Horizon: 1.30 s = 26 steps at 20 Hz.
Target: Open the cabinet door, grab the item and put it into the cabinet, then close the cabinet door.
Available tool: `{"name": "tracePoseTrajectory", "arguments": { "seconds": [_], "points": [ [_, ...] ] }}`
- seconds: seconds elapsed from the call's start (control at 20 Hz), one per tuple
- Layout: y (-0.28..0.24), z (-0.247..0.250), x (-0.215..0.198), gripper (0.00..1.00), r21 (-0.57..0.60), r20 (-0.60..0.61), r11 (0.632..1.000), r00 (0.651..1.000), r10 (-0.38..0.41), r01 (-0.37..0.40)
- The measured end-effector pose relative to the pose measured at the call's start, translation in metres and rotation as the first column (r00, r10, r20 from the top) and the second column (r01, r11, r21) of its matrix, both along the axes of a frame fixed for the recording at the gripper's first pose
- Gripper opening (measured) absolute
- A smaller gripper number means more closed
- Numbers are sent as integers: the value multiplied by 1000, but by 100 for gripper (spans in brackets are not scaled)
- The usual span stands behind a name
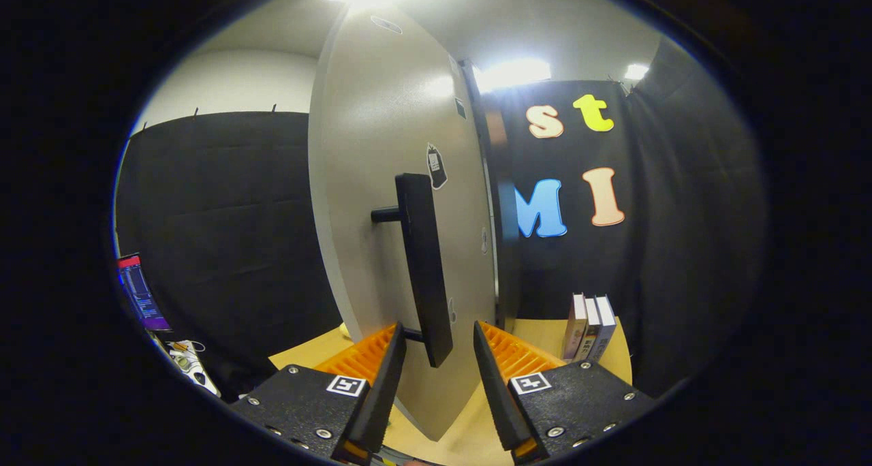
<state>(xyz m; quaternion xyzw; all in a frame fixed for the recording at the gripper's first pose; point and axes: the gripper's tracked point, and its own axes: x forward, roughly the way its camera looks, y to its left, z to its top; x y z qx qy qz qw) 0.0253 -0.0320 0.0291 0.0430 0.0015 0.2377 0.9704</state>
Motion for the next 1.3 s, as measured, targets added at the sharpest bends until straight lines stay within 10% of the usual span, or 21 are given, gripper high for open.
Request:
{"name": "tracePoseTrajectory", "arguments": {
  "seconds": [0.75, 1.3],
  "points": [
    [-19, -85, -50, 93, 122, 144, 926, 917, -372, 356],
    [177, -271, -42, 94, 31, 8, 950, 951, -310, 309]
  ]
}}
